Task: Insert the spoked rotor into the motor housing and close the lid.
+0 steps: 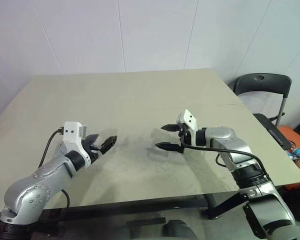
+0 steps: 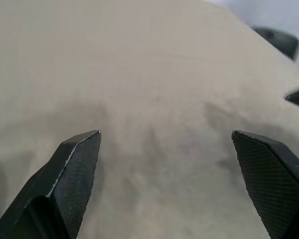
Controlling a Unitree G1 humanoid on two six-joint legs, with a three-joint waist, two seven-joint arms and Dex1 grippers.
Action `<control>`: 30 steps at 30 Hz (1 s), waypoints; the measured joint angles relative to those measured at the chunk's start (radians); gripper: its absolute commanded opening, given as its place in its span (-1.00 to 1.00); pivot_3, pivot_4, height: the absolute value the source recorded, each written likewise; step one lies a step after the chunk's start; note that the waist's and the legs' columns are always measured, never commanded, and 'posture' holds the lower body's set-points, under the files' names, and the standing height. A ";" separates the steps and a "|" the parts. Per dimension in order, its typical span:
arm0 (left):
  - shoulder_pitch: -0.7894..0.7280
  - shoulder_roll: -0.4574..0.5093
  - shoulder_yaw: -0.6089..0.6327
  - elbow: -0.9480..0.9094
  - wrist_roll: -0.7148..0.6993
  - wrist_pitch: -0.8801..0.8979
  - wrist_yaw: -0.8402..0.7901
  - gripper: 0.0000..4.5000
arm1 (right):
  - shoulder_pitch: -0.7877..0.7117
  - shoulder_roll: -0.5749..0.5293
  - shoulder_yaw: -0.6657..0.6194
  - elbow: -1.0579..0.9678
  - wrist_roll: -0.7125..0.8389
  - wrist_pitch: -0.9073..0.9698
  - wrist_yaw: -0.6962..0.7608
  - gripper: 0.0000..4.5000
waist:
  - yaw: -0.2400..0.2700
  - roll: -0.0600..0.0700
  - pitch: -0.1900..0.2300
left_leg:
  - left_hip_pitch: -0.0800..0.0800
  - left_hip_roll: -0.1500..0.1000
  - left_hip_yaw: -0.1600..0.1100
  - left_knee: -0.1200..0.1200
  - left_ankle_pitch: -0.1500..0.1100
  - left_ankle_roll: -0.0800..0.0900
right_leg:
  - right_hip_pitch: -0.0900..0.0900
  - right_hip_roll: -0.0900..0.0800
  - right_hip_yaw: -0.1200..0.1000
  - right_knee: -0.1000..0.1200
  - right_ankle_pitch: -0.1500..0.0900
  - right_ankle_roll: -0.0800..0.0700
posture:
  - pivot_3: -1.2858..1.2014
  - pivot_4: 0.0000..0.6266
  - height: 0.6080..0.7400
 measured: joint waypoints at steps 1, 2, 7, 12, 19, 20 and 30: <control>0.002 0.009 0.000 0.009 0.045 -0.036 -0.051 0.99 | 0.006 0.000 0.000 0.001 -0.004 -0.009 0.005 1.00 | 0.000 0.000 0.000 | 0.000 0.001 0.000 0.000 0.000 0.000 | 0.000 0.000 0.000 0.000 0.000 0.000 | 0.03 -1.00 1.00; 0.003 0.013 0.003 0.025 0.085 -0.072 -0.098 0.99 | 0.009 0.000 0.000 0.002 -0.006 -0.015 0.009 1.00 | 0.001 0.000 0.000 | 0.000 0.001 0.000 0.000 0.000 0.000 | 0.000 0.001 0.000 0.000 0.000 0.000 | 0.03 -1.00 1.00; 0.059 -0.001 0.046 0.164 0.216 -0.234 -0.320 0.99 | 0.013 0.004 0.003 0.008 -0.019 -0.051 0.016 1.00 | 0.000 0.001 0.000 | 0.000 0.003 0.001 0.000 0.000 0.000 | 0.000 0.001 0.001 0.000 0.000 0.000 | 0.03 -1.00 1.00; 0.071 -0.016 0.080 0.223 0.254 -0.292 -0.448 0.99 | 0.010 0.034 0.007 0.033 -0.045 -0.067 0.003 1.00 | 0.005 0.000 0.000 | 0.000 0.005 0.001 0.001 0.000 0.000 | 0.000 0.000 0.001 0.000 0.002 0.003 | 0.03 -1.00 1.00; 0.069 -0.058 0.099 0.239 0.287 -0.310 -0.502 0.99 | -0.001 0.050 0.007 0.036 -0.053 -0.075 -0.011 1.00 | 0.004 0.000 0.000 | 0.000 0.005 0.001 0.001 0.000 0.000 | -0.001 -0.001 0.002 0.001 0.002 0.004 | 0.03 -1.00 1.00; 0.069 -0.063 0.101 0.239 0.289 -0.308 -0.503 0.99 | -0.001 0.050 0.007 0.037 -0.053 -0.075 -0.012 1.00 | 0.004 0.000 0.000 | 0.000 0.006 0.000 0.001 0.000 0.000 | -0.001 -0.001 0.002 0.001 0.002 0.004 | 0.03 -1.00 1.00; 0.069 -0.093 0.104 0.239 0.339 -0.308 -0.513 0.99 | -0.001 0.061 0.006 0.042 -0.054 -0.075 -0.025 1.00 | 0.003 0.000 0.000 | 0.000 0.006 0.000 0.001 0.000 0.000 | -0.001 -0.001 0.002 0.002 0.002 0.004 | 0.03 -1.00 1.00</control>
